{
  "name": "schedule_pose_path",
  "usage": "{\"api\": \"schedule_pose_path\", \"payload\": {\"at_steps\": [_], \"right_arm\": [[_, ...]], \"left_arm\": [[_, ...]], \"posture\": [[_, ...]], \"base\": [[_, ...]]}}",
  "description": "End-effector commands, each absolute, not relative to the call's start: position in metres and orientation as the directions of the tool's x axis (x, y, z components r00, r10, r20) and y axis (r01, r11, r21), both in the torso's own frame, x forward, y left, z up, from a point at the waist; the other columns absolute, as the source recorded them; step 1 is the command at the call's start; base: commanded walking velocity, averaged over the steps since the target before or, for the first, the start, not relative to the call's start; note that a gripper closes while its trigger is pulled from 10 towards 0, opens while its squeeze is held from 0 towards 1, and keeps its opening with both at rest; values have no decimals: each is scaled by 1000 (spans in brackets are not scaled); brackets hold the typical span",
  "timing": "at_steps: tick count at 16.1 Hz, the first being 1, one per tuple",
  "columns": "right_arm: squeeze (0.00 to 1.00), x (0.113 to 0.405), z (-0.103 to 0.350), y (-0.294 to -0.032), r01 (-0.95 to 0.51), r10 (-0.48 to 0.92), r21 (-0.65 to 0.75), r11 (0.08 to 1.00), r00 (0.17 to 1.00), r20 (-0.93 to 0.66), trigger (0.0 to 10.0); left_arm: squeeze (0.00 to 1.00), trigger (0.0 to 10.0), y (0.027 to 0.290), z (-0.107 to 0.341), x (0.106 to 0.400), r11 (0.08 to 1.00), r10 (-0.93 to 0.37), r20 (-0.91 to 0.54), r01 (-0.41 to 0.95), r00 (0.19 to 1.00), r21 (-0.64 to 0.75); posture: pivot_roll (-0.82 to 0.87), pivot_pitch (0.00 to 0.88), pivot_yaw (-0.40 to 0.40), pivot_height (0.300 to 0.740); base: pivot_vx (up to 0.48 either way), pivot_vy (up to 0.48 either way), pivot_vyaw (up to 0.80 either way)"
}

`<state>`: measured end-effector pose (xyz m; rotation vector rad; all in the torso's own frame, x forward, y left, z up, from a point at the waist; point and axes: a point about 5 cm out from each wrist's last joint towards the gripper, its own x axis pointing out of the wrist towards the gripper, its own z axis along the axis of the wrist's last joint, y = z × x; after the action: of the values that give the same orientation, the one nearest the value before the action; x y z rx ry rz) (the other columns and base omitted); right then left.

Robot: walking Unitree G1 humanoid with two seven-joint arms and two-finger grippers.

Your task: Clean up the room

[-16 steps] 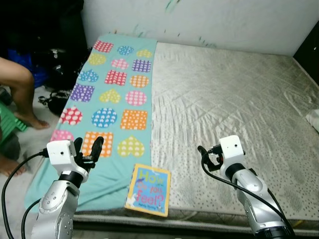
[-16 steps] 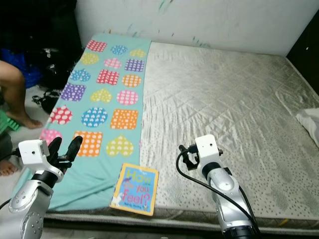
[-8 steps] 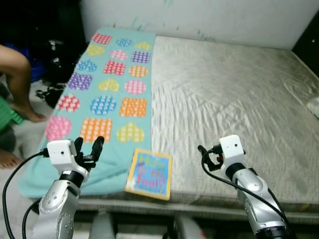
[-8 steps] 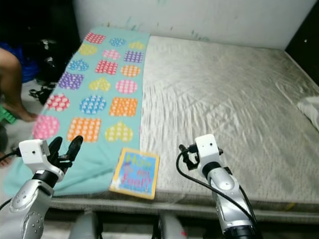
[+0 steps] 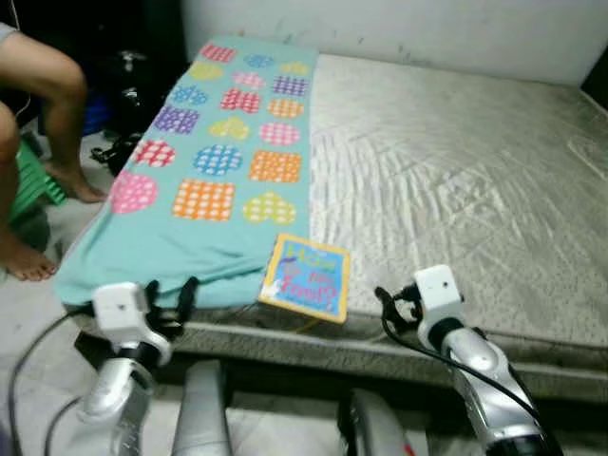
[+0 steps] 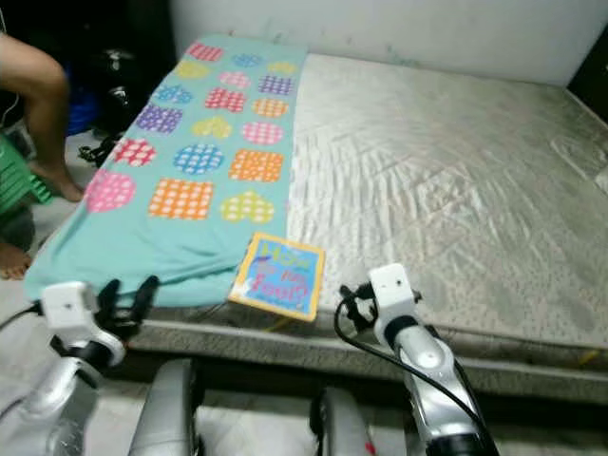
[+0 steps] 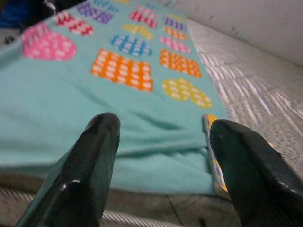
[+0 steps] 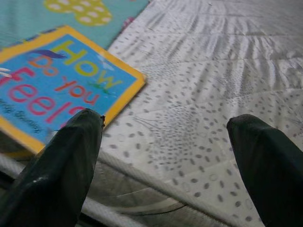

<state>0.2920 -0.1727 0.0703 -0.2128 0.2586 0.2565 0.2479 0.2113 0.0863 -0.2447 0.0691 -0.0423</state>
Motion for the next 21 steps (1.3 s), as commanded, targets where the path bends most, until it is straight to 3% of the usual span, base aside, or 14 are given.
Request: {"api": "schedule_pose_path", "payload": {"at_steps": [1, 6, 11, 21], "right_arm": [[0, 293, 74, -178, -266, 212, -187, 946, 940, -267, 10000], [0, 293, 74, -178, -271, 218, -185, 945, 939, -265, 10000], [0, 293, 73, -177, -272, 218, -179, 945, 938, -271, 10000], [0, 292, 72, -177, -274, 221, -180, 945, 937, -270, 10000]], "left_arm": [[0, 10000, 204, 95, 254, 966, -78, -22, 70, 997, -250], [0, 10000, 204, 96, 253, 964, -84, -18, 76, 996, -256], [0, 10000, 203, 97, 252, 960, -94, -11, 88, 996, -264], [0, 10000, 203, 97, 251, 958, -106, -14, 99, 994, -269]], "posture": [[-29, 93, -94, 576], [-29, 98, -94, 549], [-29, 104, -94, 549], [-33, 115, -91, 549]], "base": [[0, 0, 0], [0, 0, 0], [0, 0, 0], [309, 0, 0]]}}
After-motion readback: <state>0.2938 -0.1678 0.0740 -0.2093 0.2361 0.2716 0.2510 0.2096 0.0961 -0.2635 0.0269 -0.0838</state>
